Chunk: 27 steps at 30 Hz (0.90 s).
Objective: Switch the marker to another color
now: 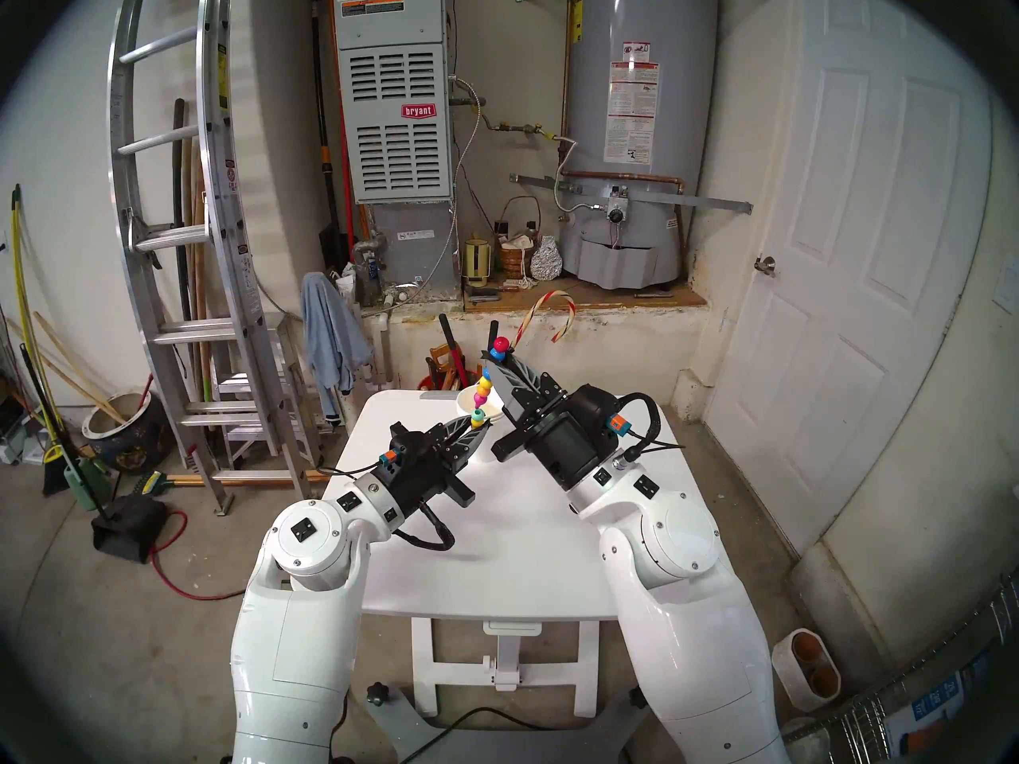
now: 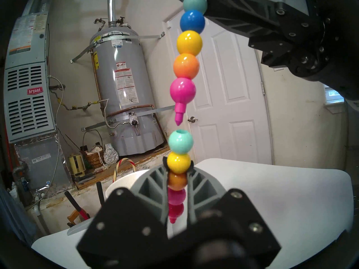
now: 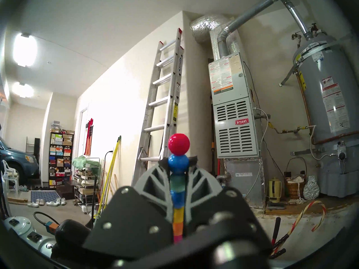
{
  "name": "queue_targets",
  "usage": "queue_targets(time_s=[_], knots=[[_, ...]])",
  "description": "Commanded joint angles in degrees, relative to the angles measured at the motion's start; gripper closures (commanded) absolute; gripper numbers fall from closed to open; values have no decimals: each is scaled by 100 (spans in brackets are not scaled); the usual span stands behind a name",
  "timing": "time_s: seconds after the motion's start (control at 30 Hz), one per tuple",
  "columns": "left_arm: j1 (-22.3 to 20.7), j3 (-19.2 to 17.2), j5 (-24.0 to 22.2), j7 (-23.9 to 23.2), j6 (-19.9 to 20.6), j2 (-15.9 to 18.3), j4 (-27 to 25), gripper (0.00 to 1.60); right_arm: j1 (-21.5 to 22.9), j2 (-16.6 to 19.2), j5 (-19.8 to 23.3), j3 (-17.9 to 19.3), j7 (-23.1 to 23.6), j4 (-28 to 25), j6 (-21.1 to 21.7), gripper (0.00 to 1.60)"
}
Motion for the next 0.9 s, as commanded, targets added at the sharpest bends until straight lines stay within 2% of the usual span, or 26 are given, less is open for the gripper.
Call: queue_targets(time_s=[0.0, 0.87], knots=[[-38, -33, -49, -16, -31, 5, -121, 160, 97, -32, -17, -23, 1, -78, -53, 160], [-98, -46, -13, -52, -35, -28, -56, 160, 158, -24, -10, -22, -2, 45, -82, 160]])
